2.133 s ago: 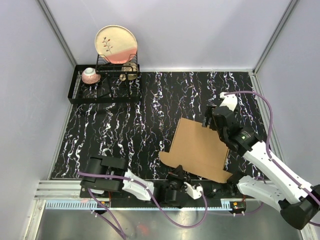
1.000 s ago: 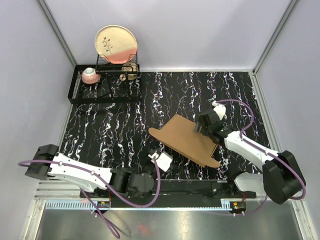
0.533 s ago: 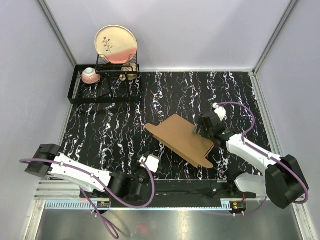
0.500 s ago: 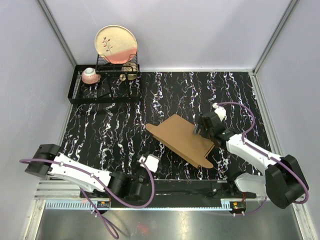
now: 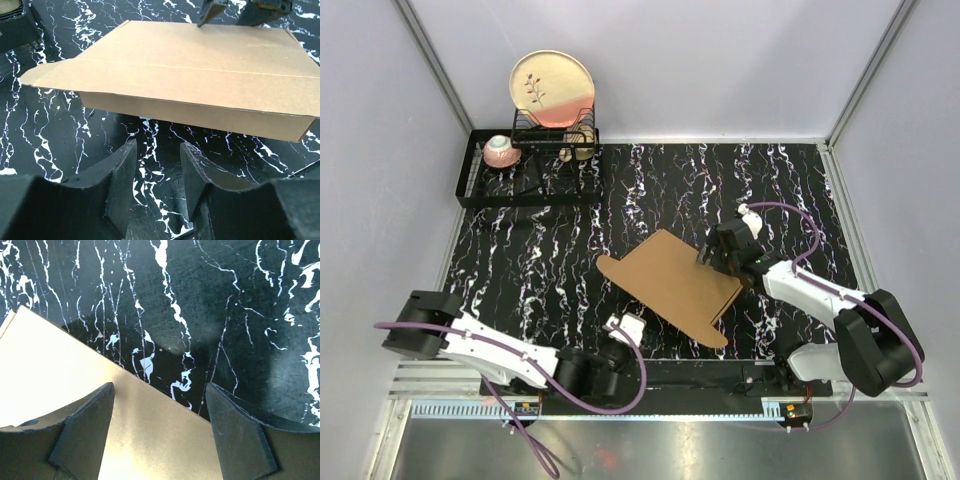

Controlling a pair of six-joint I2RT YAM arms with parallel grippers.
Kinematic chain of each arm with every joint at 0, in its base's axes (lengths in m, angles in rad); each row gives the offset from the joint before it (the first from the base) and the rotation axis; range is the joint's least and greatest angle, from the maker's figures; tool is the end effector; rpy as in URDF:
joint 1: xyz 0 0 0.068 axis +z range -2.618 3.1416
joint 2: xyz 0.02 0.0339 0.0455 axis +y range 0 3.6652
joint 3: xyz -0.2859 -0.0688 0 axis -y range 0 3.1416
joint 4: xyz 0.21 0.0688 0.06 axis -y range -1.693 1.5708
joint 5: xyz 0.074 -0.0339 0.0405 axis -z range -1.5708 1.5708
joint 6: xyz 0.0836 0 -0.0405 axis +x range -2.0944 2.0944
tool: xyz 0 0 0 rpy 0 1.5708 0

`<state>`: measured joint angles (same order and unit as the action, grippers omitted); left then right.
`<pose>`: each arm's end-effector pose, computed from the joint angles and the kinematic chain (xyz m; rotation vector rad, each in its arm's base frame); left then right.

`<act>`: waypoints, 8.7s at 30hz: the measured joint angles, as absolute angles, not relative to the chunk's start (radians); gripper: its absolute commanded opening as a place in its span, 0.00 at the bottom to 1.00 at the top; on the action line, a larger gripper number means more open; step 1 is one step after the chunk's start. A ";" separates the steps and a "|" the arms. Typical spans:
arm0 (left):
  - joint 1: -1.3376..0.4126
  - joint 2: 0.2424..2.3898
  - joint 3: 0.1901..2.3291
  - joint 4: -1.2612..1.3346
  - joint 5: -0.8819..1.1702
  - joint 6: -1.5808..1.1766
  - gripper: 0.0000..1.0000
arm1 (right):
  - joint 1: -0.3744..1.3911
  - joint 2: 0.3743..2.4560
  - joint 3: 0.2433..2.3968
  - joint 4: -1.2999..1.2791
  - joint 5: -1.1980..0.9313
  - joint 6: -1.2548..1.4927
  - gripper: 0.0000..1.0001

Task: Fold the paper box

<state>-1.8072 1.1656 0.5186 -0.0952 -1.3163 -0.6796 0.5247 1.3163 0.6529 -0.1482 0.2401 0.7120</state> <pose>0.0362 -0.1950 0.2333 0.4093 1.7014 -0.2779 0.2326 0.1117 0.1956 0.3355 2.3513 0.3155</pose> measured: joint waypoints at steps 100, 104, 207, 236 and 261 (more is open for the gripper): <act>-1.850 1.109 0.472 -1.199 -1.249 -1.969 0.28 | 0.570 1.663 0.886 0.130 -0.444 0.583 0.33; -1.850 1.155 0.474 -1.203 -1.250 -1.969 0.28 | 0.562 1.545 0.899 0.007 -0.320 0.524 0.33; -1.842 1.387 0.587 -1.342 -1.422 -1.972 0.38 | 0.293 1.812 0.997 -0.078 -0.115 0.453 0.06; -1.182 1.756 1.781 -1.357 -1.449 -1.753 0.65 | 0.185 1.064 1.191 -0.429 0.189 0.511 0.36; -0.601 1.349 1.404 -0.024 -0.239 -0.090 0.71 | 0.190 0.819 1.055 -0.426 0.083 0.444 0.45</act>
